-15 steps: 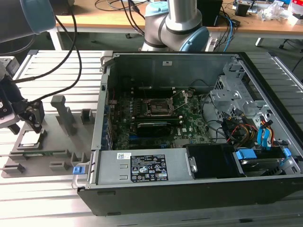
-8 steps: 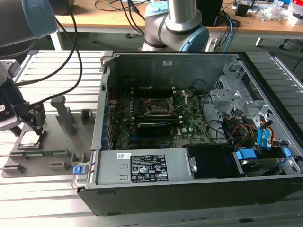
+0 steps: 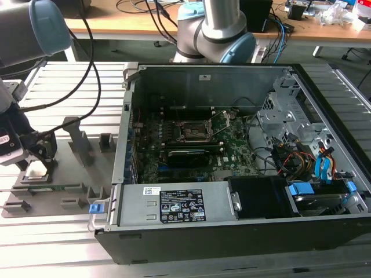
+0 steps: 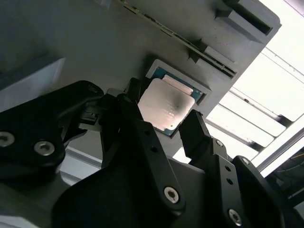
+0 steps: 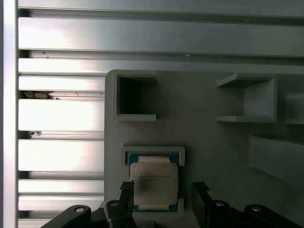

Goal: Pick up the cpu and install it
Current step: 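Pick up the cpu and move it towards the insertion slot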

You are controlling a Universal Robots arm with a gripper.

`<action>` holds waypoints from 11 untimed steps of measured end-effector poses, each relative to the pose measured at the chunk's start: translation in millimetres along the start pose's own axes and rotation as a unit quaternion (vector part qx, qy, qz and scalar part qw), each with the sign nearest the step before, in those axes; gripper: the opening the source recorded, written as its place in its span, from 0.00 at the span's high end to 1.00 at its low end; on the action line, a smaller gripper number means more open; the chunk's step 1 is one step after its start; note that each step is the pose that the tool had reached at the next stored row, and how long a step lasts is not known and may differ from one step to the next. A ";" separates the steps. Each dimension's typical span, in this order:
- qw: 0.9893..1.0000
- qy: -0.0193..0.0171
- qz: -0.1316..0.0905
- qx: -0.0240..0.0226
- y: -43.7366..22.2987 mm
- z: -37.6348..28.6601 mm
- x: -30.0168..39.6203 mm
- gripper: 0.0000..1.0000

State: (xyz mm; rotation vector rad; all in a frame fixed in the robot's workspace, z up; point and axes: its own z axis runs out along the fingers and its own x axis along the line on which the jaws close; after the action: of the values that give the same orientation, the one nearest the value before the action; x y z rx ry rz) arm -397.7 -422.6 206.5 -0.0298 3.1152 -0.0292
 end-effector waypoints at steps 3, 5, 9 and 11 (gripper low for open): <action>1.000 0.000 0.000 0.000 0.1 4.7 1.7 0.40; 1.000 0.000 0.000 0.000 0.2 5.6 2.1 0.40; 1.000 0.000 -0.001 -0.001 0.8 8.4 3.3 0.40; 1.000 0.000 -0.001 -0.001 0.9 9.4 3.4 0.40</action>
State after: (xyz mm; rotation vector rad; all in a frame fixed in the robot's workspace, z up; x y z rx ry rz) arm -400.9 -421.9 197.0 -0.0343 3.1151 -0.0267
